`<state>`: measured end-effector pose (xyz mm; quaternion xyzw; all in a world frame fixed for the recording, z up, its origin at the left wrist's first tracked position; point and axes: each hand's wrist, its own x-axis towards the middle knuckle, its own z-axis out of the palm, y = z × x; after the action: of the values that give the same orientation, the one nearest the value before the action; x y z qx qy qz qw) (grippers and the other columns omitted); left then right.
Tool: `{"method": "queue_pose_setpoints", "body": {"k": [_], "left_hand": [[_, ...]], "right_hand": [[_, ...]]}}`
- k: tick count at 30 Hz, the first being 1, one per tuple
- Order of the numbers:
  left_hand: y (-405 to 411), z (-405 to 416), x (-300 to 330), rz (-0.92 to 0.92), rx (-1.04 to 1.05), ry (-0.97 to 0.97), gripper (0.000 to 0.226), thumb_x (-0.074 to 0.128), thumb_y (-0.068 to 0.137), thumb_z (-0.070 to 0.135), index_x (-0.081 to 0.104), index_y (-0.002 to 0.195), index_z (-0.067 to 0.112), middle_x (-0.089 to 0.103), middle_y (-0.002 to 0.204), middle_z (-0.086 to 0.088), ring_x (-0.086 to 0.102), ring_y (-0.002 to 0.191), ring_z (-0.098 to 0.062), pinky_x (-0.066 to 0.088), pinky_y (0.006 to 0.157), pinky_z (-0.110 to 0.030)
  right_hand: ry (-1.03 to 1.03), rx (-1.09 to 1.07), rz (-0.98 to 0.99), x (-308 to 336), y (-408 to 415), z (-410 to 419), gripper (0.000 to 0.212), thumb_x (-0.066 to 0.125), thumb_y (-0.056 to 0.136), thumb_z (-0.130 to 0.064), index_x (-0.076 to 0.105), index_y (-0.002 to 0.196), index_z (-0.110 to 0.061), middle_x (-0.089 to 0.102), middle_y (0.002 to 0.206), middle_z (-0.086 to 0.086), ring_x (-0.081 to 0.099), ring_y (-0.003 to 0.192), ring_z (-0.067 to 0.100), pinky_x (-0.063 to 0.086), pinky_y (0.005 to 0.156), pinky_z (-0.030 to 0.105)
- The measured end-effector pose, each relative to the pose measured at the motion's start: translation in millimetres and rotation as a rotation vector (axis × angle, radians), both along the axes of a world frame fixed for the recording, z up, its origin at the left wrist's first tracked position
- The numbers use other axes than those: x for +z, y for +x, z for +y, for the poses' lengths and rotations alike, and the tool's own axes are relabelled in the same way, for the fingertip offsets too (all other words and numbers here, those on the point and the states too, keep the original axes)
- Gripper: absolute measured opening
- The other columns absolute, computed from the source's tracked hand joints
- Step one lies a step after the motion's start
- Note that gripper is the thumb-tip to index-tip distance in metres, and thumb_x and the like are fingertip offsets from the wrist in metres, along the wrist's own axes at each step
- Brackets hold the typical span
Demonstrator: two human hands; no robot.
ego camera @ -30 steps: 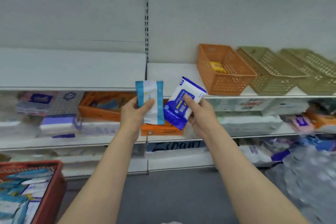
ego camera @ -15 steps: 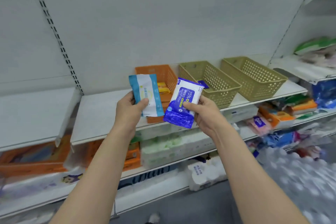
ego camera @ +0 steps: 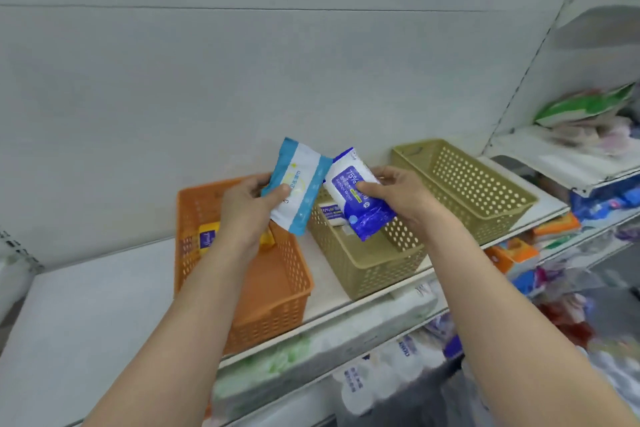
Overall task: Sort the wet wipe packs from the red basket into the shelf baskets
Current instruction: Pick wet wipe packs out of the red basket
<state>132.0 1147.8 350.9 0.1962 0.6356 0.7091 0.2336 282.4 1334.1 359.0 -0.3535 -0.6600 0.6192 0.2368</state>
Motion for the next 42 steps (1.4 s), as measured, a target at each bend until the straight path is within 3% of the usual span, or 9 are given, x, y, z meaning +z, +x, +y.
{"method": "queue_pose_setpoints", "body": {"k": [6,11,14,19,27,30,34,39,42], "left_hand": [[-13.0,35.1,-6.8,-0.035,0.106,-0.063,0.025,0.075,0.08,0.003,0.063,0.102,0.006,0.072,0.088,-0.004,0.069,0.063,-0.006,0.053,0.055,-0.019],[-8.4,48.3,-13.9,-0.055,0.266,-0.067,0.026,0.077,0.078,0.008,0.069,0.102,0.005,0.072,0.099,-0.015,0.071,0.083,-0.025,0.058,0.076,-0.036],[4.6,57.8,-17.0,-0.093,0.34,-0.046,0.026,0.077,0.079,0.007,0.069,0.103,0.004,0.072,0.103,-0.017,0.07,0.09,-0.03,0.057,0.083,-0.044],[21.2,70.0,-25.5,-0.184,0.361,-0.01,0.032,0.07,0.081,-0.003,0.065,0.113,0.001,0.071,0.106,-0.016,0.071,0.086,-0.024,0.059,0.073,-0.032],[18.2,65.9,-25.5,-0.171,0.454,-0.04,0.033,0.077,0.077,0.001,0.063,0.107,0.001,0.07,0.105,-0.016,0.071,0.082,-0.021,0.058,0.064,-0.029],[14.6,63.5,-22.0,-0.138,0.463,-0.067,0.03,0.079,0.076,0.004,0.064,0.102,0.001,0.071,0.1,-0.017,0.072,0.083,-0.026,0.06,0.07,-0.037],[12.0,61.9,-15.8,-0.055,0.399,-0.104,0.018,0.078,0.077,0.004,0.066,0.091,0.006,0.073,0.089,-0.011,0.072,0.071,-0.019,0.061,0.065,-0.034],[18.7,72.9,-4.1,0.002,0.246,-0.083,0.012,0.075,0.08,0.003,0.068,0.086,0.009,0.073,0.071,0.001,0.07,0.061,-0.011,0.057,0.056,-0.022],[20.4,81.9,2.3,0.012,0.2,-0.055,0.009,0.074,0.082,0.005,0.069,0.086,0.011,0.074,0.071,0.0,0.07,0.064,-0.012,0.057,0.058,-0.024]], "right_hand": [[0.236,0.239,-0.37,-16.6,-24.8,64.1,0.023,0.079,0.081,-0.013,0.065,0.099,-0.011,0.071,0.098,0.01,0.07,0.081,0.024,0.057,0.077,0.037],[0.494,0.52,-0.597,-15.7,-47.8,94.8,0.031,0.079,0.081,-0.023,0.064,0.107,-0.015,0.066,0.092,-0.002,0.064,0.08,0.016,0.053,0.069,0.029],[0.748,0.717,-0.758,-18.2,-57.6,102.9,0.045,0.078,0.082,-0.03,0.062,0.121,-0.014,0.061,0.112,0.002,0.058,0.099,0.019,0.048,0.08,0.029],[0.765,0.972,-0.759,-37.4,-71.0,98.4,0.037,0.076,0.085,-0.03,0.066,0.119,-0.02,0.062,0.118,0.003,0.057,0.096,0.019,0.045,0.078,0.028],[1.085,0.918,-0.74,-83.8,-73.4,87.5,0.041,0.079,0.078,-0.031,0.065,0.115,-0.024,0.067,0.112,0.001,0.062,0.101,0.022,0.051,0.081,0.031],[0.965,0.811,-0.661,-79.1,-78.8,92.3,0.036,0.076,0.081,-0.032,0.067,0.112,-0.019,0.069,0.111,0.001,0.064,0.103,0.022,0.05,0.082,0.03],[0.626,0.305,-0.175,-29.0,-86.1,95.9,0.013,0.065,0.092,-0.027,0.07,0.099,-0.017,0.071,0.096,-0.004,0.064,0.091,0.014,0.051,0.087,0.031],[0.438,0.859,-0.118,11.4,-78.8,72.5,0.025,0.075,0.087,-0.029,0.073,0.108,-0.016,0.074,0.101,-0.007,0.068,0.091,0.005,0.053,0.082,0.019],[0.404,0.85,-0.138,16.6,-77.0,79.6,0.02,0.08,0.082,-0.022,0.074,0.093,-0.007,0.071,0.083,0.002,0.064,0.075,0.01,0.05,0.07,0.026]]}}
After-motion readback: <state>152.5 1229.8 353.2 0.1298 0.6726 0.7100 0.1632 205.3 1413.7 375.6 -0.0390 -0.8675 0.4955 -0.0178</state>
